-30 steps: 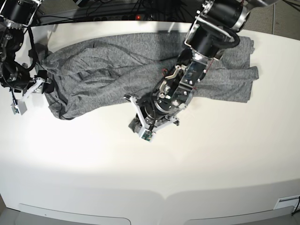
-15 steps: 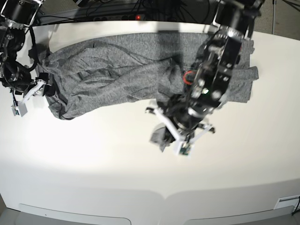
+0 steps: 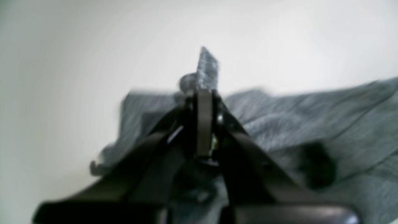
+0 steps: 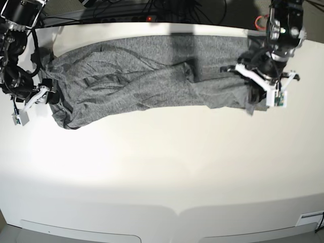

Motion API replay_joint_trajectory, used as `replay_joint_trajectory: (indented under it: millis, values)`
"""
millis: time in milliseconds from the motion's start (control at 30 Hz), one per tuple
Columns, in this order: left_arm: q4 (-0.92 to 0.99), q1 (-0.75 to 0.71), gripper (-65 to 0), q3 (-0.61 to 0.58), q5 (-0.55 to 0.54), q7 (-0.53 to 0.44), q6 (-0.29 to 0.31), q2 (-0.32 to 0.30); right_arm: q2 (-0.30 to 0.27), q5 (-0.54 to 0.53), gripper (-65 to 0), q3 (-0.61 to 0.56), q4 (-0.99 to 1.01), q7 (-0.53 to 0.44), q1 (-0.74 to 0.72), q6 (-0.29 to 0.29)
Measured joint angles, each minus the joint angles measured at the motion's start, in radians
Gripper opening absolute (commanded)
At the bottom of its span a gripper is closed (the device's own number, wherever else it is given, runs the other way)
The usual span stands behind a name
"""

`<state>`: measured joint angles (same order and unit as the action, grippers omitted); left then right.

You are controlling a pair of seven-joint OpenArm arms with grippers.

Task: Fold the T-shirt properly
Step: 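Hold the shirt ends with both grippers and stretch the folded strip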

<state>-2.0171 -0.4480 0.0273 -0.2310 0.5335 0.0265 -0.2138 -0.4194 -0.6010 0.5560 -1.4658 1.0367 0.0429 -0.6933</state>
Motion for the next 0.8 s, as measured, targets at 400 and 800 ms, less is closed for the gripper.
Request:
replay_joint_trajectory:
  millis: [400,800]
  values:
    - [0.000,-0.100,-65.0,0.153,-0.007,-0.036,0.006,0.007,-0.002,-0.004,-30.3,0.000,0.000,0.000,0.002,0.000]
    - [0.000,-0.100,-29.4,0.151,0.124,-0.005,-0.186,0.006,-0.001,-0.026,-30.3,0.000,0.000,0.003,0.001,0.000]
